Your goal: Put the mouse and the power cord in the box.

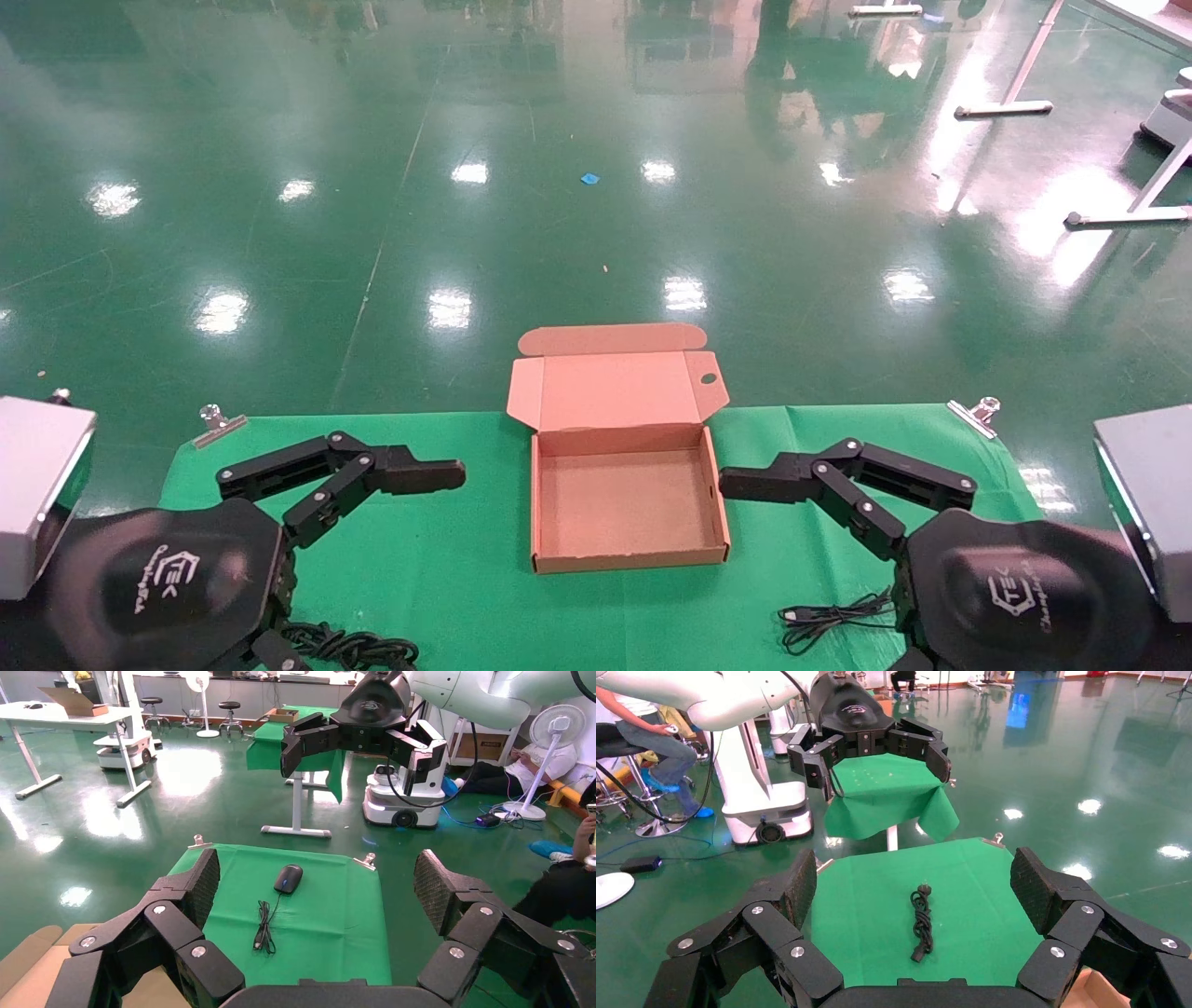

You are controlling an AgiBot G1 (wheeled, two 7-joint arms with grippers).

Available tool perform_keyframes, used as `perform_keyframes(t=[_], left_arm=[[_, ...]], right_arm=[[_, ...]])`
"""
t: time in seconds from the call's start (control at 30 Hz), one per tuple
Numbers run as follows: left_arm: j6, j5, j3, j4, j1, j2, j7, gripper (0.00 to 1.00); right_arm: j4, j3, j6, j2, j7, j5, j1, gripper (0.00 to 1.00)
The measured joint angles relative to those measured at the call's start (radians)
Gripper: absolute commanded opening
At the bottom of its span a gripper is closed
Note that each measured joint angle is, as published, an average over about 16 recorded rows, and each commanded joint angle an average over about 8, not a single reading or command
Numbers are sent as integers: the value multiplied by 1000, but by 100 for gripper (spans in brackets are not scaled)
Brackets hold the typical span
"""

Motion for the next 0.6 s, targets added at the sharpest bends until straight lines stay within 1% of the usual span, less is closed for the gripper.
perform_keyframes(t=[0.6], left_arm=[[0,0,0,0,0,0,0,100]], right_arm=[[-1,0,0,0,-1,-1,1,100]])
